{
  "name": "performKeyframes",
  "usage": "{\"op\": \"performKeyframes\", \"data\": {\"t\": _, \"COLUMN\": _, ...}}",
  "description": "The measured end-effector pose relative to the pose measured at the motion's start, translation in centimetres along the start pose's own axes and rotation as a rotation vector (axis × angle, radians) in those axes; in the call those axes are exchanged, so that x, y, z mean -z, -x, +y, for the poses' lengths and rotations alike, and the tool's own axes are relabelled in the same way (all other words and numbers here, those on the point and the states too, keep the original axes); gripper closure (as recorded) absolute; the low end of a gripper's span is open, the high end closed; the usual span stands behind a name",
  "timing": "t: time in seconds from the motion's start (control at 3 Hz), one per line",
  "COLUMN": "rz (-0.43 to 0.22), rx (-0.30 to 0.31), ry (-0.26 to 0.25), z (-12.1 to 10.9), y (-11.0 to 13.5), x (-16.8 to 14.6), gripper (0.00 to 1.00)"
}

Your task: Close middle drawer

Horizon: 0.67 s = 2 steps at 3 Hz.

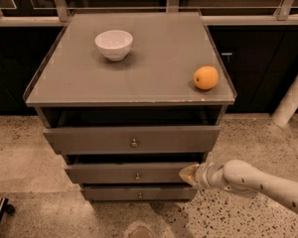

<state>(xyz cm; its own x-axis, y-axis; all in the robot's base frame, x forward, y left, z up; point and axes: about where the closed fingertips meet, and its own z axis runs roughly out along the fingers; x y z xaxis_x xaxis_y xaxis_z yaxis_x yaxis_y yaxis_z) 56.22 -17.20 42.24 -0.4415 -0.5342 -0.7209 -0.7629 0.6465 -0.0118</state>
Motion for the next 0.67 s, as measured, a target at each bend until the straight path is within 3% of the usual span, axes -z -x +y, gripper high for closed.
{"op": "performKeyframes", "data": {"t": 0.33, "rz": -0.005, "rx": 0.021, "ry": 0.006, "z": -0.42, "y": 0.99, "x": -0.58, "gripper": 1.0}}
{"op": "performKeyframes", "data": {"t": 0.67, "rz": -0.009, "rx": 0.027, "ry": 0.057, "z": -0.51, "y": 1.14, "x": -0.14, "gripper": 1.0}}
